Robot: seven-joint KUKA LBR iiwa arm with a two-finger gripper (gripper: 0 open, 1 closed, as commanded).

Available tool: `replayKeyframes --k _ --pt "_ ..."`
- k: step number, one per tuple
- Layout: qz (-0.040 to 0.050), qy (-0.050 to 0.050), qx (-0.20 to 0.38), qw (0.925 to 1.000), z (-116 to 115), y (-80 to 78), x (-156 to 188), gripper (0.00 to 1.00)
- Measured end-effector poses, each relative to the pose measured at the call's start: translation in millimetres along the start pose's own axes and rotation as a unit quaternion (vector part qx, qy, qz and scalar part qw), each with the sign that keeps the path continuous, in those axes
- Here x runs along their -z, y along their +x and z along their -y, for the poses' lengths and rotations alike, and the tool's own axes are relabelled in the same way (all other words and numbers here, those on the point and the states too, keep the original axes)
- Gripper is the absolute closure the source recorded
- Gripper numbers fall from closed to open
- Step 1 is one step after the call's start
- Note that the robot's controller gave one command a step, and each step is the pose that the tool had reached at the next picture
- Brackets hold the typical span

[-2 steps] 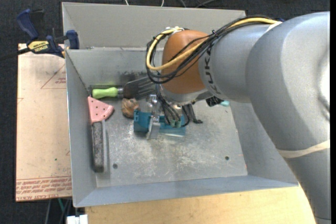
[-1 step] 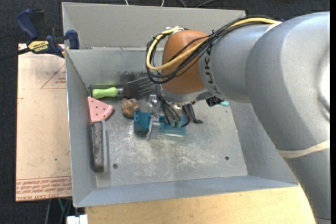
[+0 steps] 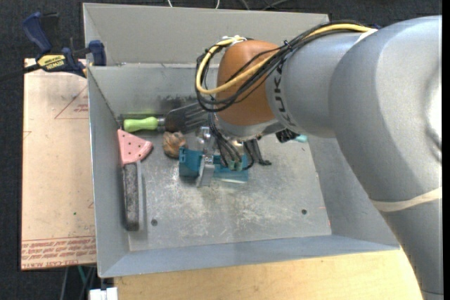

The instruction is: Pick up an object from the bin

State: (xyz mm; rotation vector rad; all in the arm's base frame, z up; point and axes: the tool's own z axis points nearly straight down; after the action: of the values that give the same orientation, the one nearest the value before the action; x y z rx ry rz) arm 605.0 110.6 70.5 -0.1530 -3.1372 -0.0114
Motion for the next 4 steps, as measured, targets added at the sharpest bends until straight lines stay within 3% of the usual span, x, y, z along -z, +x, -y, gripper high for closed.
replayKeyframes --k 1,2,4 --pt "0.0 0.0 0.0 1.0 0.0 0.0 0.0 1.0" --pt "-0.0008 0.0 -0.055 0.9985 24.2 -33.1 24.6 1.0" --pt "-0.0015 -0.001 -0.087 0.9962 24.7 -41.2 8.5 1.0"
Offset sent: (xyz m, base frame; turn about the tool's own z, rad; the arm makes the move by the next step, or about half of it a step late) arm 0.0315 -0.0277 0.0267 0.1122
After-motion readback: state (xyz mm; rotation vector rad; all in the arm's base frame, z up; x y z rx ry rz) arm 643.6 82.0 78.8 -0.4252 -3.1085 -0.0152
